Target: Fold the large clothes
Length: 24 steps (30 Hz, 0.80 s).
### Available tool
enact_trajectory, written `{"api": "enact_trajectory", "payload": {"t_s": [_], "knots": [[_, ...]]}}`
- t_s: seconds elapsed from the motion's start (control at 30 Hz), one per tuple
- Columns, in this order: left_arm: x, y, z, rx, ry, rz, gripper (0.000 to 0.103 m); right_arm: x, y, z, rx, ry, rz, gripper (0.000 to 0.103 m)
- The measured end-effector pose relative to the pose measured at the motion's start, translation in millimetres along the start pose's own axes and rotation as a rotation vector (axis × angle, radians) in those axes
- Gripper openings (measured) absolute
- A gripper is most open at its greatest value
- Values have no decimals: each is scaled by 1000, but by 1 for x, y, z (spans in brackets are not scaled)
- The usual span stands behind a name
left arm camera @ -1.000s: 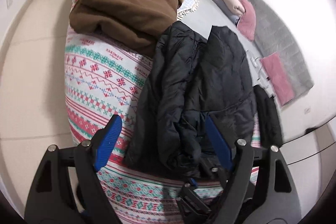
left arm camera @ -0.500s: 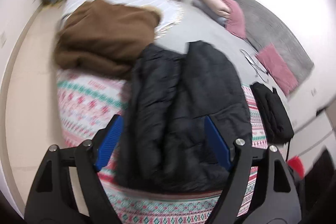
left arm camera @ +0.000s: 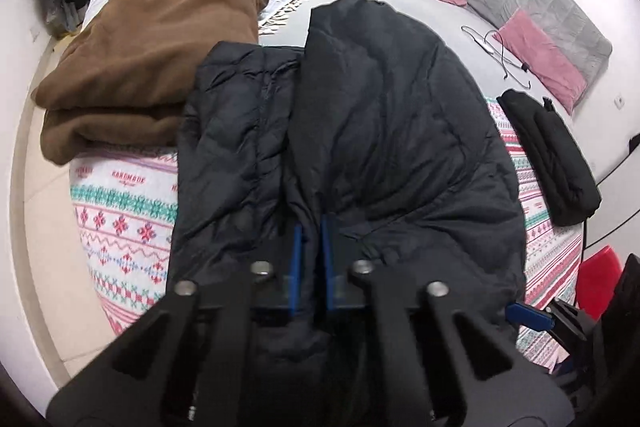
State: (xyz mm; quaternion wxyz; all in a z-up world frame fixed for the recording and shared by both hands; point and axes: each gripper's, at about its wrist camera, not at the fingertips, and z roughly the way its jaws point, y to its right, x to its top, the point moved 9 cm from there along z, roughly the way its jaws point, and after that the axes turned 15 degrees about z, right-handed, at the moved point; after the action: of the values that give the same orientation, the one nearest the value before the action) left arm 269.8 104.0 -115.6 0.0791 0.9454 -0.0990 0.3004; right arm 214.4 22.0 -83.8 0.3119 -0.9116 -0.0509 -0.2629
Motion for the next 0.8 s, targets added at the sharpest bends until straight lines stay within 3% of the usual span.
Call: {"api": "enact_trajectory", "payload": {"t_s": [0.17, 0.37, 0.67, 0.8], "knots": [[-17, -6, -44, 12, 78, -53, 6, 6, -18, -17, -11, 45, -46, 52], [-56, -25, -7, 95, -57, -95, 6, 10, -25, 7, -12, 6, -61, 52], [-63, -21, 17, 135, -116, -63, 6, -3, -8, 52, -119, -119, -73, 52], [-60, -17, 15, 128, -121, -71, 6, 1, -14, 45, -141, -190, -93, 52]]}}
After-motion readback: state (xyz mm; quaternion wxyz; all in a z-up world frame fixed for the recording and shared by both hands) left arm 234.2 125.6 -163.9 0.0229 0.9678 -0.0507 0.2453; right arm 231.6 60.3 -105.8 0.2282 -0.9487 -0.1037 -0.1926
